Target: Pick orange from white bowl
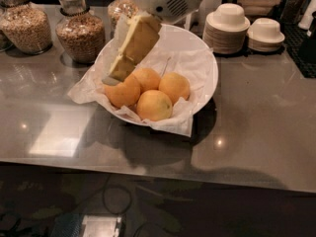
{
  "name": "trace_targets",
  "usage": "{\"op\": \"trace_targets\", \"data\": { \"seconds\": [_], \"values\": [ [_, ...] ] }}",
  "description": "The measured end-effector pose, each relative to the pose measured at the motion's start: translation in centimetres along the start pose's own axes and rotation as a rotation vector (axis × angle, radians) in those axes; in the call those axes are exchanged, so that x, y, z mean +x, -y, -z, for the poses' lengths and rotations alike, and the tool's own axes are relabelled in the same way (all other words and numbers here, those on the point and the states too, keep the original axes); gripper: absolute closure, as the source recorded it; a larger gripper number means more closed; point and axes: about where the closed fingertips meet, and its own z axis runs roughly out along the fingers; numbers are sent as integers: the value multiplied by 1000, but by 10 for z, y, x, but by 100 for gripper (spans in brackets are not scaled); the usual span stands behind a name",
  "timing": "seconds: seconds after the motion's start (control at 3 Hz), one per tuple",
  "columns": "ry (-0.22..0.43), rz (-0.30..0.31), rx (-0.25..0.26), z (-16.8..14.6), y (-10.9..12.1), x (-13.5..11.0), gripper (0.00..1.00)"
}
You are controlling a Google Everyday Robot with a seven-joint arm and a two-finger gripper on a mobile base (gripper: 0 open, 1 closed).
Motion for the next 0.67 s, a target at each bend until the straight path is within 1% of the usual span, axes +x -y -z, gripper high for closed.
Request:
{"op": "trace_targets", "data": {
  "seconds": [0.33, 0.67],
  "values": [
    [18, -67, -7, -40, 4, 52, 0],
    [-31, -96, 1, -72, 10, 117, 0]
  ]
}}
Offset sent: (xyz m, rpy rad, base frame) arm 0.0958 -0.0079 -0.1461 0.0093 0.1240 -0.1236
